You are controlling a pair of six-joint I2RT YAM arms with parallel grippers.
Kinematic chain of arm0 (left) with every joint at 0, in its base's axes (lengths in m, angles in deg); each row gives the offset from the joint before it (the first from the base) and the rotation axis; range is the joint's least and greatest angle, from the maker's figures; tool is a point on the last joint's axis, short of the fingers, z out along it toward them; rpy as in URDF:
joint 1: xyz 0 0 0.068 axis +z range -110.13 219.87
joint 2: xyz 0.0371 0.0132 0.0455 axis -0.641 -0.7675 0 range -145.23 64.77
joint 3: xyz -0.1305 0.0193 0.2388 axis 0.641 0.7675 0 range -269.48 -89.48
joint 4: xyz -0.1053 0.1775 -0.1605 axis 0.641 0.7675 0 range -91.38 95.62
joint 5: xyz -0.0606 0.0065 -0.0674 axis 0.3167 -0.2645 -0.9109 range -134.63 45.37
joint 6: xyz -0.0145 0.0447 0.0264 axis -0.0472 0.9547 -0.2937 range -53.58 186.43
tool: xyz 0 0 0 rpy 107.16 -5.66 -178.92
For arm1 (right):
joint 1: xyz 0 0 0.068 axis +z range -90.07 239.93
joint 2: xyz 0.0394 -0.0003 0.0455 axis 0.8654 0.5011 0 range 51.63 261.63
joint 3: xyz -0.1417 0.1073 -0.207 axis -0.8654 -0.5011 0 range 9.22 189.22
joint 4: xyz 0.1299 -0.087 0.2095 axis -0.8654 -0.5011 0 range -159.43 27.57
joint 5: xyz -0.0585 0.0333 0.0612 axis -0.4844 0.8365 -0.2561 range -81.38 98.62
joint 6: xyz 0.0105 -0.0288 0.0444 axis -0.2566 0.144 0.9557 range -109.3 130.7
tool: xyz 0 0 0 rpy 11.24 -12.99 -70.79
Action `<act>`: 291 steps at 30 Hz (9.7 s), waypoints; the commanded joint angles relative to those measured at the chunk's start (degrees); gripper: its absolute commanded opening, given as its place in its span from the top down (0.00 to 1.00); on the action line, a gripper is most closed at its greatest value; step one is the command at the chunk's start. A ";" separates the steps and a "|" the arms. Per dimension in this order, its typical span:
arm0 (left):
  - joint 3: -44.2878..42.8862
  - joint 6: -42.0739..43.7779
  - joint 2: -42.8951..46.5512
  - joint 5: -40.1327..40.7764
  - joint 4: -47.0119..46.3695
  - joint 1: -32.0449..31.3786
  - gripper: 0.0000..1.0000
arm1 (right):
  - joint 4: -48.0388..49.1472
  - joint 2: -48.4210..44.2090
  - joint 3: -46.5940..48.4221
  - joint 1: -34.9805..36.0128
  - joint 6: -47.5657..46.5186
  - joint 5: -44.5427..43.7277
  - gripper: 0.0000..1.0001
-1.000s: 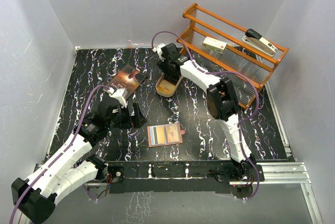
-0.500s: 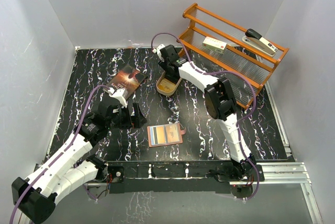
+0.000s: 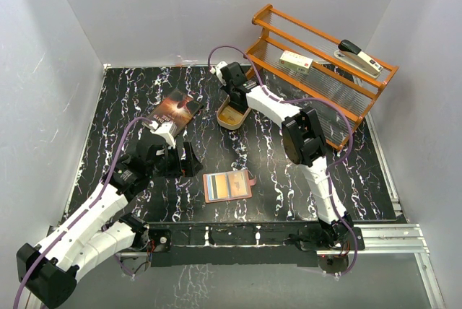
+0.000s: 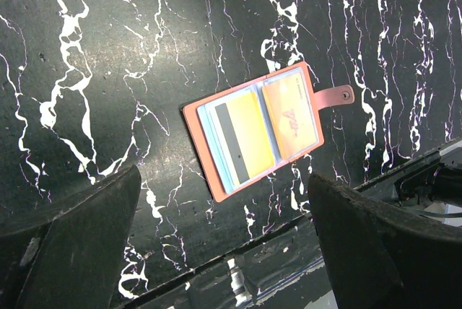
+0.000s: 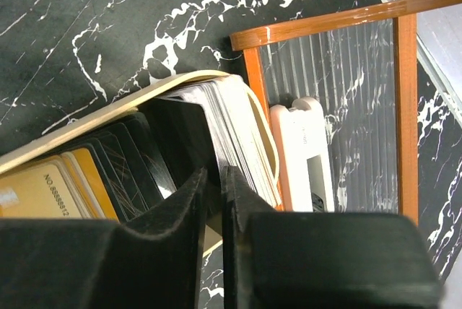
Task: Put the credit cards into the card holder
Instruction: Pick up the credit card from the storage box, then insert the credit card into the card holder.
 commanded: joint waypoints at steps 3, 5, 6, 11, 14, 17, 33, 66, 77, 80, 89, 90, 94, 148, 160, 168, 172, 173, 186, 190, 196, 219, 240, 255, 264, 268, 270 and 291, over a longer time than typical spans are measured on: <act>0.15 0.53 0.93 0.03 -0.76 0.18 0.02 | 0.06 -2.82 2.43 0.29 -0.05 1.13 1.00; 0.21 0.44 0.89 -0.30 -1.01 0.18 0.02 | -0.89 -3.82 2.08 0.65 0.26 2.44 1.00; 0.22 0.46 0.68 -0.53 -0.97 0.17 0.01 | -1.49 -4.56 1.87 0.73 0.60 2.90 1.00; -0.05 0.43 0.25 -1.13 -1.17 0.18 0.01 | -3.37 -7.61 0.31 0.98 2.60 3.99 1.00; -0.43 0.10 0.16 -1.19 -0.72 0.18 0.01 | -3.53 -9.59 -1.23 1.04 2.94 4.23 1.00; -0.71 -0.41 0.01 -2.12 -0.22 0.13 0.01 | -1.84 -11.26 -4.15 0.97 2.37 3.91 1.00; -1.41 -5.87 -2.03 -2.81 1.67 0.19 0.01 | -6.12 -14.87 -2.04 0.95 9.10 9.33 1.00; -1.74 -31.66 -1.97 -18.66 -32.27 0.14 0.47 | 36.61 -70.25 -66.93 1.33 72.77 61.89 1.00; 1.72 -35.99 -1.87 -20.78 -39.95 0.18 0.94 | 50.97 -70.42 -74.46 1.41 84.85 64.99 1.00; 0.60 -34.96 -1.86 -20.36 -36.43 0.15 1.00 | 50.04 -70.03 -75.13 1.37 83.93 64.18 1.00; -2.43 -28.02 -3.29 -14.64 -21.86 0.16 1.00 | 37.85 -69.59 -73.77 1.40 76.29 57.96 0.72; -3.11 -26.85 -4.06 -13.72 -19.54 0.18 1.00 | 36.44 -69.63 -73.68 1.39 75.45 57.20 0.70; -4.38 -22.54 -7.50 -12.37 -14.99 0.17 1.00 | 29.81 -69.23 -73.63 1.41 70.85 53.16 0.63; 0.35 -19.81 -35.36 -21.79 -25.73 -1.00 1.00 | 12.83 -45.89 -72.26 5.12 50.83 36.02 0.83; 3.39 -17.65 -39.77 -26.90 -34.27 -1.03 1.00 | 13.90 -46.26 -73.56 5.13 51.09 35.99 0.86; 4.20 -17.27 -41.70 -26.55 -35.41 -0.95 1.00 | 14.29 -46.48 -74.24 5.18 51.04 36.20 0.87; 4.15 -17.19 -42.03 -25.58 -34.91 -0.97 1.00 | 14.41 -46.63 -74.46 5.19 51.17 36.20 0.88; 4.17 -17.04 -41.94 -25.26 -34.75 -0.98 1.00 | 14.44 -46.72 -74.46 5.20 51.18 36.21 0.88; 4.79 -15.32 -42.99 -22.36 -36.11 -0.97 0.99 | 14.69 -47.68 -75.14 5.34 51.96 35.95 0.89; 5.02 -14.83 -42.86 -20.41 -35.36 -0.96 0.96 | 14.90 -48.13 -75.56 5.35 52.35 35.87 0.90; 5.58 -14.68 -42.28 -18.14 -35.89 -1.43 0.95 | 15.33 -49.13 -76.20 5.54 53.26 35.73 0.91; 4.78 -15.82 -39.93 -13.58 -35.15 -3.32 0.71 | 15.07 -53.28 -76.92 5.87 55.67 34.60 0.91; -1.50 -13.28 -32.87 -11.51 -23.07 -3.32 0.38 | 14.29 -58.46 -77.45 6.14 57.36 35.92 0.87; 0.24 -15.56 -33.18 -11.35 -21.89 -3.32 0.36 | 15.82 -56.76 -78.05 7.06 58.01 35.93 0.73; -1.17 -14.70 -32.18 -7.84 -17.49 -3.32 0.35 | 16.87 -55.46 -78.16 8.45 58.17 35.76 0.70; -1.34 -15.68 -32.18 -8.93 -17.60 -3.32 0.35 | 17.02 -54.71 -78.08 8.91 58.08 35.41 0.70; -0.50 -16.79 -32.18 -10.25 -18.77 -3.32 0.35 | 17.16 -54.05 -78.00 9.18 58.17 35.57 0.70; 3.40 -23.44 -35.48 -15.78 -27.47 -4.22 0.35 | 19.49 -50.58 -78.18 11.64 58.81 34.63 0.65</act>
